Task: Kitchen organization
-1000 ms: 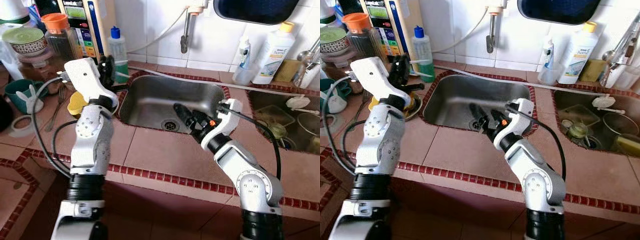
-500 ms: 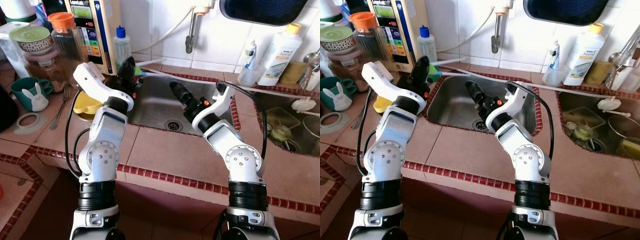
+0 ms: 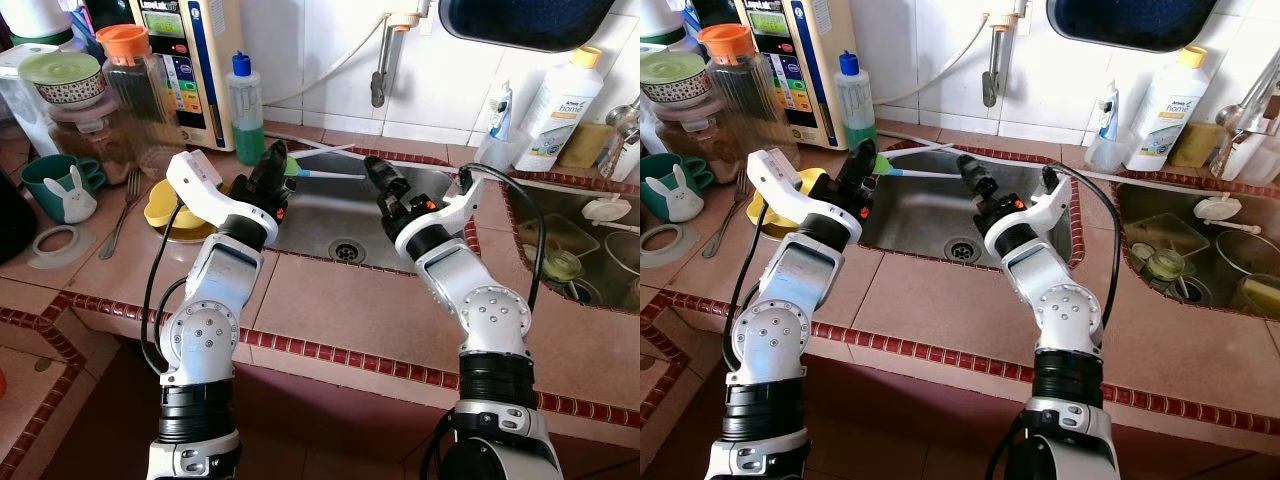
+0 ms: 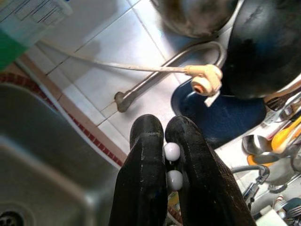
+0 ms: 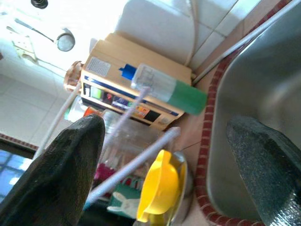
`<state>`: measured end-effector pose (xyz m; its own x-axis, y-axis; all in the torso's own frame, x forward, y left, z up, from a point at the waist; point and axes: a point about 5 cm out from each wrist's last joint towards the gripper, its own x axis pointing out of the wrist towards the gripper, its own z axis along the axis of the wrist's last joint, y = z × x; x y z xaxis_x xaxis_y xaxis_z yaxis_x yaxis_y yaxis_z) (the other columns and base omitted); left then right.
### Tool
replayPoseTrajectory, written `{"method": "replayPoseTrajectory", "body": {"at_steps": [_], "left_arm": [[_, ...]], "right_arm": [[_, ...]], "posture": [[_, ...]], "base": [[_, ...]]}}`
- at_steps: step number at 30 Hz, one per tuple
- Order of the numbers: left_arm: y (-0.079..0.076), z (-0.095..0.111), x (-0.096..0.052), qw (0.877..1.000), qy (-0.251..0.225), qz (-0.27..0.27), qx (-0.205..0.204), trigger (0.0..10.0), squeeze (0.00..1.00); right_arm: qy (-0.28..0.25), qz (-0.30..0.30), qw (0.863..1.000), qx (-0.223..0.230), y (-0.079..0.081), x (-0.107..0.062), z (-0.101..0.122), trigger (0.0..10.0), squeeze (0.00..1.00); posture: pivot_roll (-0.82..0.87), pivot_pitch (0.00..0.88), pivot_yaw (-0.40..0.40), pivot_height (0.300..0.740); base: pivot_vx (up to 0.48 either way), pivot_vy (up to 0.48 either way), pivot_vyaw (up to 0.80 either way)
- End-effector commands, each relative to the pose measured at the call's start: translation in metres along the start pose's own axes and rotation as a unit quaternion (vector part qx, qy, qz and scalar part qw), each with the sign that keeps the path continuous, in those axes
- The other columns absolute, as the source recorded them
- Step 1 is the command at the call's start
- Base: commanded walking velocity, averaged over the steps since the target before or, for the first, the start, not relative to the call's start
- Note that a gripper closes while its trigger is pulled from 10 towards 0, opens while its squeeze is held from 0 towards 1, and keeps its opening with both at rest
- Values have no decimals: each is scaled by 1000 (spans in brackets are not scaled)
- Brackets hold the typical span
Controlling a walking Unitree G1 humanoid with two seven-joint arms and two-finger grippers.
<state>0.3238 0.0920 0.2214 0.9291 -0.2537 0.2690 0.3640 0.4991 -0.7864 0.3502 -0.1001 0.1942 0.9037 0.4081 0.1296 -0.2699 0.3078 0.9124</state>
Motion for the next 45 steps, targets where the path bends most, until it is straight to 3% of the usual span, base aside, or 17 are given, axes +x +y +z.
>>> {"method": "replayPoseTrajectory", "body": {"at_steps": [1, 13, 17, 21, 23, 27, 33, 38, 45], "left_arm": [[-13, -10, 5, 999, 4, -16, -31, 10000, 0], [-23, -20, 14, 998, 12, -23, -51, 10000, 0], [-24, -19, 15, 998, 7, -24, -54, 10000, 0], [-20, -12, 16, 999, -1, -22, -30, 10000, 0], [-17, -9, 16, 1000, -2, -18, -9, 10000, 0], [-17, -4, 17, 1000, -7, -20, -22, 10000, 0], [-21, -8, 20, 999, -7, -26, -21, 10000, 0], [-24, 2, 25, 999, -28, -32, -6, 10000, 0], [-20, 15, 28, 997, -44, -25, 54, 10000, 0]], "right_arm": [[23, 42, 997, 59, 27, 16, -28, 10000, 0], [55, 58, 992, 101, 40, 21, -51, 10000, 0], [59, 51, 994, 80, 37, 20, -55, 10000, 0], [48, 36, 998, -1, 27, 17, -48, 10000, 0], [45, 32, 998, -11, 24, 15, -45, 10000, 0], [39, 24, 999, 14, 20, 15, -41, 10000, 0], [51, 38, 997, 39, 25, 21, -53, 10000, 0], [53, 34, 998, 8, 24, 22, -56, 10000, 0], [41, 17, 988, -150, 10, 19, -45, 10000, 0]], "posture": [[63, 9, -24, 740], [62, 12, -25, 740], [65, 12, -26, 740], [60, 11, -26, 740], [59, 11, -24, 740], [62, 11, -25, 740], [75, 7, -29, 740], [81, 7, -31, 740], [75, 6, -30, 740]], "base": [[0, 0, 0], [0, 0, 0], [0, 0, 0], [0, 0, 0], [0, 0, 0], [0, 0, 0], [0, 0, 0], [0, 0, 0], [0, 0, 0]]}}
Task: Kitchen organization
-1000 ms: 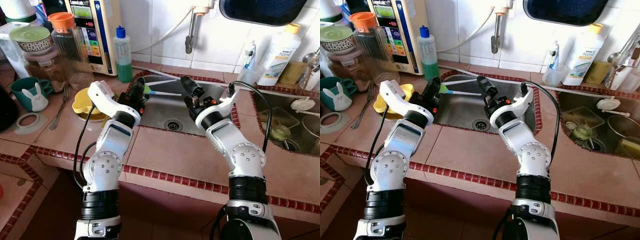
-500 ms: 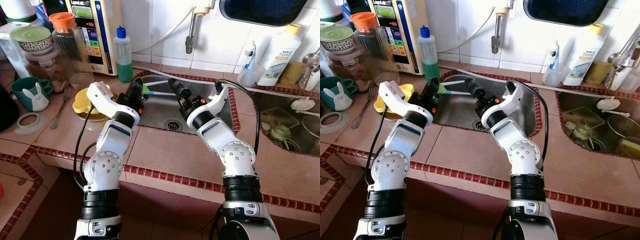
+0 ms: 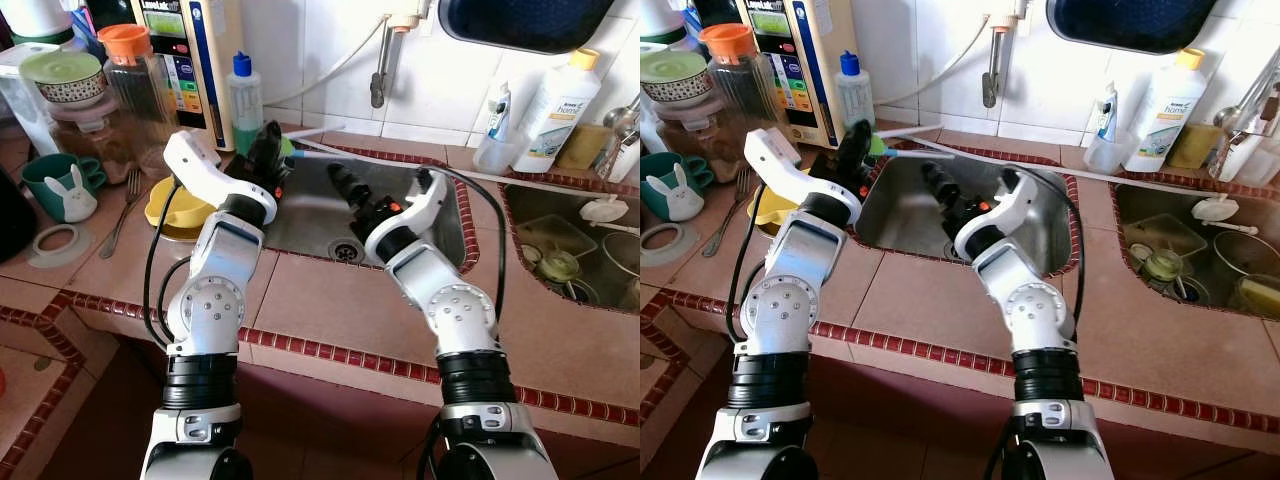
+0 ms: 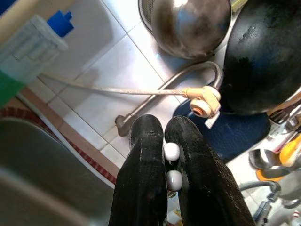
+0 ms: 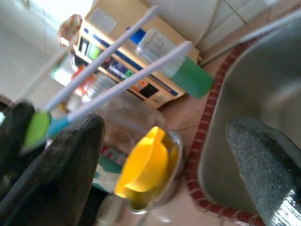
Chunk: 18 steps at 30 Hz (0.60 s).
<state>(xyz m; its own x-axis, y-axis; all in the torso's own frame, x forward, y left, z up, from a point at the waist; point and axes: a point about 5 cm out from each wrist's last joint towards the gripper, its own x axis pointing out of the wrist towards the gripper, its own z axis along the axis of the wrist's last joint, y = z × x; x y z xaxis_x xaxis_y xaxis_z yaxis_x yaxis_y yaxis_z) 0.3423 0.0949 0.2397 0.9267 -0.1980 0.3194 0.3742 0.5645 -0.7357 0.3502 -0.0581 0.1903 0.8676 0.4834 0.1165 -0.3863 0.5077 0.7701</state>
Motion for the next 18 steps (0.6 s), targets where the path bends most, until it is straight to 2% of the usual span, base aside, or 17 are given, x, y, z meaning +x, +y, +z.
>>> {"method": "replayPoseTrajectory", "body": {"at_steps": [1, 4, 7, 9, 10, 12, 14, 15, 17, 18], "left_arm": [[-12, 4, 7, 1000, -11, -18, 21, 10000, 0], [-6, 10, 3, 999, -19, -6, 46, 10000, 0], [7, 15, -4, 996, -26, 18, 79, 10000, 0], [9, 16, -6, 996, -29, 25, 86, 10000, 0], [14, 19, -8, 993, -36, 36, 103, 10000, 0], [17, 21, -9, 991, -39, 42, 118, 10000, 0], [19, 24, -9, 990, -45, 47, 129, 10000, 0], [19, 25, -9, 989, -46, 48, 131, 10000, 0], [20, 25, -9, 989, -45, 48, 135, 10000, 0], [20, 24, -10, 988, -41, 48, 142, 10000, 0]], "right_arm": [[-4, -9, 999, -39, -2, 2, -3, 10000, 0], [-27, -33, 992, -120, -14, -2, 12, 10000, 0], [-57, -56, 982, -173, -25, -8, 37, 10000, 0], [-62, -57, 980, -181, -27, -9, 42, 10000, 0], [-72, -62, 977, -190, -29, -11, 52, 10000, 0], [-75, -63, 975, -199, -31, -13, 58, 10000, 0], [-75, -57, 968, -234, -32, -15, 64, 10000, 0], [-70, -53, 961, -263, -32, -17, 65, 10000, 0], [-57, -35, 937, -343, -30, -19, 65, 10000, 0], [-44, -25, 918, -394, -29, -21, 63, 10000, 0]], "posture": [[76, 6, -30, 740], [77, 7, -29, 740], [74, 6, -28, 740], [74, 6, -28, 740], [73, 5, -27, 740], [72, 5, -26, 740], [72, 3, -25, 740], [72, 3, -25, 740], [71, 3, -24, 740], [68, 4, -21, 740]], "base": [[0, 0, 0], [0, 0, 0], [0, 0, 0], [0, 0, 0], [0, 0, 0], [0, 0, 0], [0, 0, 0], [0, 0, 0], [0, 0, 0], [0, 0, 0]]}}
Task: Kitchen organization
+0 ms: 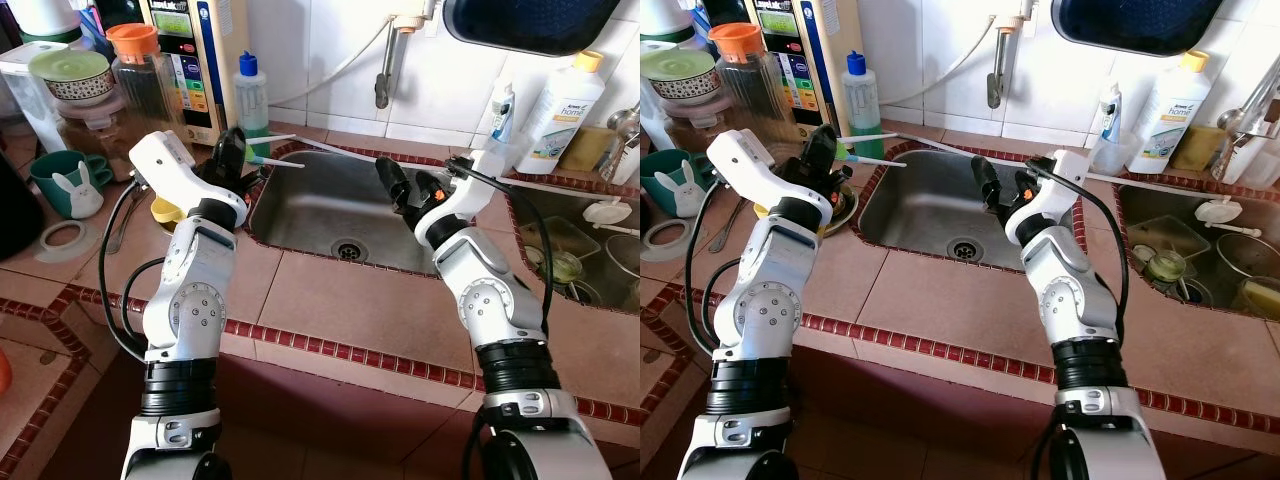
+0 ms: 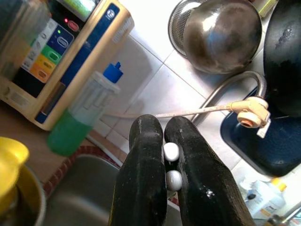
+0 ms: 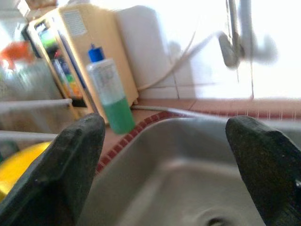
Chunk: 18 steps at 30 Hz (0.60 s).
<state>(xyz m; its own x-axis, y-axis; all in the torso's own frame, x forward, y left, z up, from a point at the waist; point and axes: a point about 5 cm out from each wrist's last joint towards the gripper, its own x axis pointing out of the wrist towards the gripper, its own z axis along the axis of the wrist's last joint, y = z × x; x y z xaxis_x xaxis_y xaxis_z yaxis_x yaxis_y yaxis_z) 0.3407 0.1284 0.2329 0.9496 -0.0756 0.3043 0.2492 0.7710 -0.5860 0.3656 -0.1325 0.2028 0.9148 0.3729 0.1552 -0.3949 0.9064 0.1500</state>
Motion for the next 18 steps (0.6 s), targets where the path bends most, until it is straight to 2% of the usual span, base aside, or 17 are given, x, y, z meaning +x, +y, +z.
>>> {"method": "replayPoseTrajectory", "body": {"at_steps": [1, 2, 3, 4, 7, 8, 10, 12, 15, 16, 18], "left_arm": [[-2, -1, -3, 1000, 4, -2, 25, 10000, 0], [-1, -3, -4, 1000, 7, -2, 30, 10000, 0], [-1, -6, -8, 999, 12, -6, 46, 10000, 0], [-1, -8, -11, 998, 16, -9, 59, 10000, 0], [-1, -9, -14, 997, 19, -11, 69, 10000, 0], [1, -11, -17, 996, 23, -13, 80, 10000, 0], [2, -12, -20, 996, 26, -12, 87, 10000, 0], [4, -13, -24, 995, 30, -11, 96, 10000, 0], [5, -14, -25, 994, 31, -10, 100, 10000, 0], [4, -14, -25, 994, 32, -12, 103, 10000, 0], [4, -14, -25, 994, 31, -13, 105, 10000, 0]], "right_arm": [[10, 41, 991, -128, 7, -4, -2, 10000, 0], [15, 50, 986, -161, 8, -6, -4, 10000, 0], [25, 67, 972, -224, 7, -10, -9, 10000, 0], [32, 73, 965, -249, 5, -12, -12, 10000, 0], [39, 69, 959, -272, -1, -15, -14, 10000, 0], [40, 52, 954, -292, -11, -17, -12, 10000, 0], [29, 30, 953, -301, -21, -19, -5, 10000, 0], [-11, -7, 960, -279, -31, -21, 11, 10000, 0], [-23, -28, 972, -232, -34, -20, 17, 10000, 0], [-17, -36, 986, -160, -34, -19, 15, 10000, 0], [-13, -39, 994, -99, -32, -17, 13, 10000, 0]], "posture": [[64, 4, -18, 740], [64, 4, -18, 740], [62, 4, -16, 740], [61, 4, -14, 740], [62, 4, -12, 740], [63, 4, -11, 740], [61, 4, -8, 740], [56, 4, -5, 740], [54, 4, -3, 740], [54, 4, -4, 740], [53, 2, -4, 740]], "base": [[0, 0, 0], [0, 0, 0], [0, 0, 0], [0, 0, 0], [0, 0, 0], [0, 0, 0], [0, 0, 0], [0, 0, 0], [0, 0, 0], [0, 0, 0], [0, 0, 0]]}}
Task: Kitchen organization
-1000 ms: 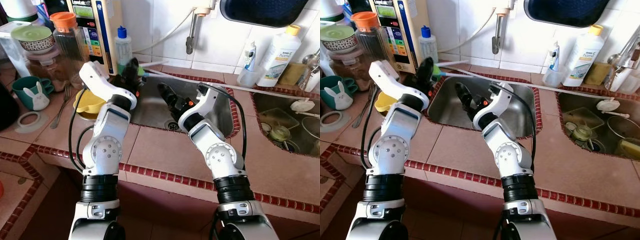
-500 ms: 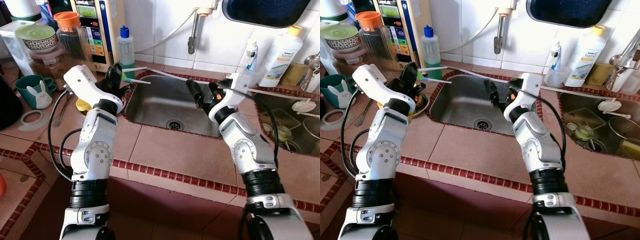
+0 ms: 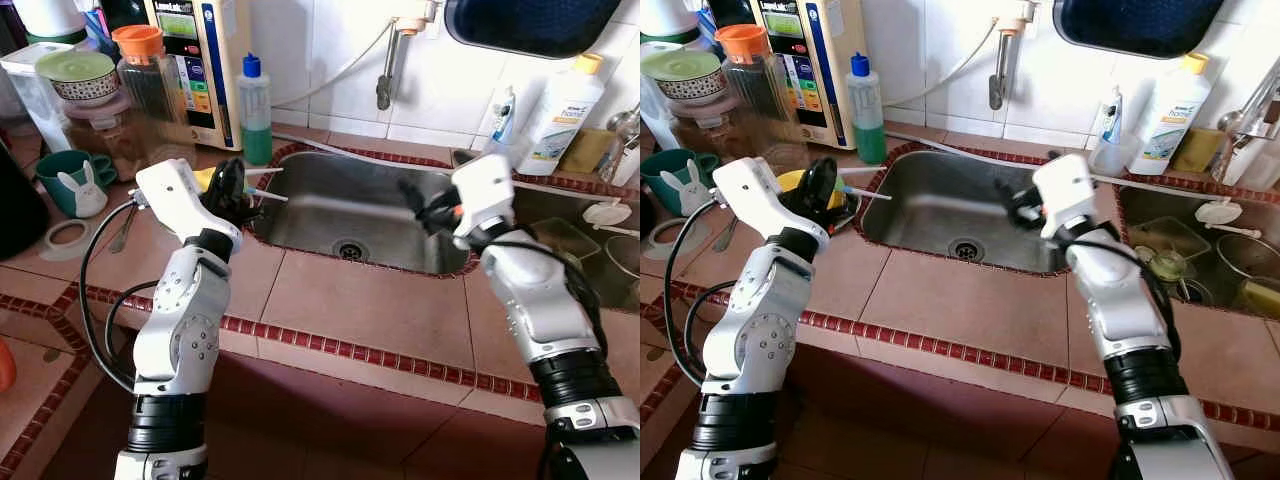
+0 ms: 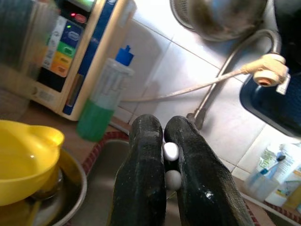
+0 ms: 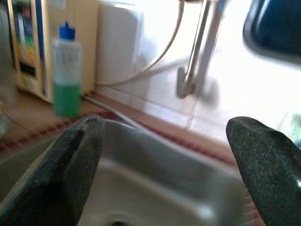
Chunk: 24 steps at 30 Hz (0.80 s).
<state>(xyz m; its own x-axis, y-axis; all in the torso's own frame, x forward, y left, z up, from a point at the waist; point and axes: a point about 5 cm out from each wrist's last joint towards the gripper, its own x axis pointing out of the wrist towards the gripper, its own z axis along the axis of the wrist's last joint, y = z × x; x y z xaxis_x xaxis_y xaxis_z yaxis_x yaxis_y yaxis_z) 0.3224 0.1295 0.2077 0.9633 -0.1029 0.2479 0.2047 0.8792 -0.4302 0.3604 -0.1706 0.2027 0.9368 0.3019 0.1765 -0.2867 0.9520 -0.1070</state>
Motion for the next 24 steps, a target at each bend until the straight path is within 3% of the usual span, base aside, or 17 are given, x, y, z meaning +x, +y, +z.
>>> {"method": "replayPoseTrajectory", "body": {"at_steps": [1, 4, 9, 10, 12, 14, 18, 20, 24], "left_arm": [[-8, 2, 1, 1000, -3, -18, 8, 10000, 0], [-11, 3, 2, 1000, -6, -21, 8, 10000, 0], [-14, 5, 5, 1000, -13, -20, -5, 10000, 0], [-18, 6, 9, 999, -17, -26, -9, 10000, 0], [-21, 7, 12, 999, -19, -30, -15, 10000, 0], [-26, 10, 18, 999, -24, -37, -18, 10000, 0], [-34, 14, 28, 998, -28, -53, -17, 10000, 0], [-37, 15, 31, 997, -24, -70, -7, 10000, 0], [-38, 15, 30, 997, -16, -80, -5, 10000, 0]], "right_arm": [[6, -3, 997, 75, 1, 3, 3, 10000, 0], [10, -3, 986, 168, 8, 5, 1, 10000, 0], [8, -23, 983, 180, 15, 9, 0, 10000, 0], [15, -3, 981, 192, 27, 12, 0, 10000, 0], [19, 7, 982, 186, 36, 13, -1, 10000, 0], [37, 19, 977, 207, 47, 15, -2, 10000, 0], [79, 55, 976, 196, 60, 13, -12, 10000, 0], [90, 105, 977, 160, 63, 8, -15, 10000, 0], [84, 128, 983, 101, 53, 5, -14, 10000, 0]], "posture": [[54, 1, -4, 740], [57, 0, -5, 740], [59, 1, -5, 740], [61, 2, 1, 740], [61, 2, 1, 740], [60, 4, 15, 740], [53, 5, 24, 740], [49, 8, 25, 740], [51, 10, 22, 740]], "base": [[0, 0, 0], [0, 0, 0], [0, 0, 0], [0, 0, 0], [0, 0, 0], [0, 0, 0], [0, 0, 0], [0, 0, 0], [0, 0, 0]]}}
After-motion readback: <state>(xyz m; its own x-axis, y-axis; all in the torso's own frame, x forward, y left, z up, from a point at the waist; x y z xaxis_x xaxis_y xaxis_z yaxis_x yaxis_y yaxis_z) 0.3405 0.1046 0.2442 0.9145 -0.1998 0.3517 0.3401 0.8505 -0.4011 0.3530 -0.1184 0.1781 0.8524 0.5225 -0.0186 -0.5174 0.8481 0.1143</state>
